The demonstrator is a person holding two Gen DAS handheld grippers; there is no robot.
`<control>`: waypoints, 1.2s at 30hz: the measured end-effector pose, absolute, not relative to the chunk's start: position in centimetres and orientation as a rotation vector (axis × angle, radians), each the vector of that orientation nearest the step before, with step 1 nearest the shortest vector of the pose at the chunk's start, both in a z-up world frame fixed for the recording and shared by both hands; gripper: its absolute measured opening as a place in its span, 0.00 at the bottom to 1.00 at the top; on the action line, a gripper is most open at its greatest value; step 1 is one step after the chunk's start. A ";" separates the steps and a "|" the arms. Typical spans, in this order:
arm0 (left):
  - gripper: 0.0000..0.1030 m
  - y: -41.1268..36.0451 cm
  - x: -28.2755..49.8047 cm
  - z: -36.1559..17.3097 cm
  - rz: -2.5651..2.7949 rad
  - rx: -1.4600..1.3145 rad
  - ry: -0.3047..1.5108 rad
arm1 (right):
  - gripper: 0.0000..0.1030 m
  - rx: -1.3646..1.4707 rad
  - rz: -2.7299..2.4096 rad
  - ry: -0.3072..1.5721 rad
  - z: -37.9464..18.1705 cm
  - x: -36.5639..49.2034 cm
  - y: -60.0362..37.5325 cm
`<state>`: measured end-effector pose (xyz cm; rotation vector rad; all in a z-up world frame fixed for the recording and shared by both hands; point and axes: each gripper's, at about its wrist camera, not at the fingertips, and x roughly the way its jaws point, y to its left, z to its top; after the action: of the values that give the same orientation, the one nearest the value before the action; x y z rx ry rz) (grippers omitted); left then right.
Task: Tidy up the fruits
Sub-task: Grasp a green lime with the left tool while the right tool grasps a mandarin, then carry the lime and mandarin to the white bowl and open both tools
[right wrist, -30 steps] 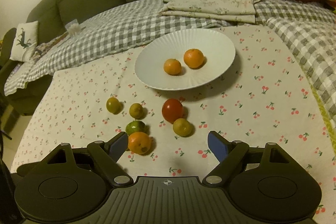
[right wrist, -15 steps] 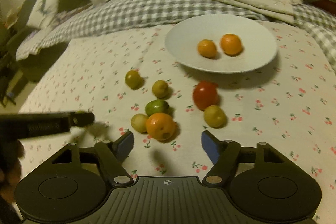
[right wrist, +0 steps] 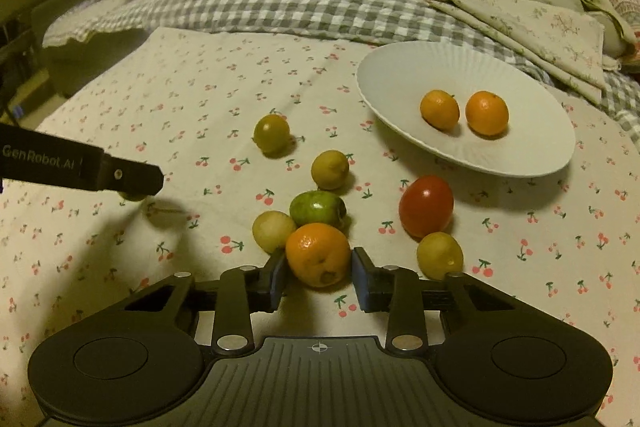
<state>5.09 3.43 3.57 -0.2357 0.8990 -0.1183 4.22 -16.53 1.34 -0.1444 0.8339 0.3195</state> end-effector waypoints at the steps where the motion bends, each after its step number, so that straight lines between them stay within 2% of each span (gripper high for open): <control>1: 0.32 3.5 5.1 3.6 -0.118 -0.235 0.897 | 0.31 -0.137 0.315 0.840 1.5 4.2 -16.7; 17: 0.32 1.5 5.8 5.5 -0.144 -0.178 0.839 | 0.31 0.017 0.247 0.753 6.1 3.0 -20.3; 36: 0.32 -5.7 10.3 6.9 -0.266 0.025 0.713 | 0.31 0.137 0.101 0.699 7.5 6.3 -26.2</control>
<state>10.31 -5.69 6.88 0.0245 0.7130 -0.2662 6.35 -26.18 7.54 0.1369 0.6993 0.1008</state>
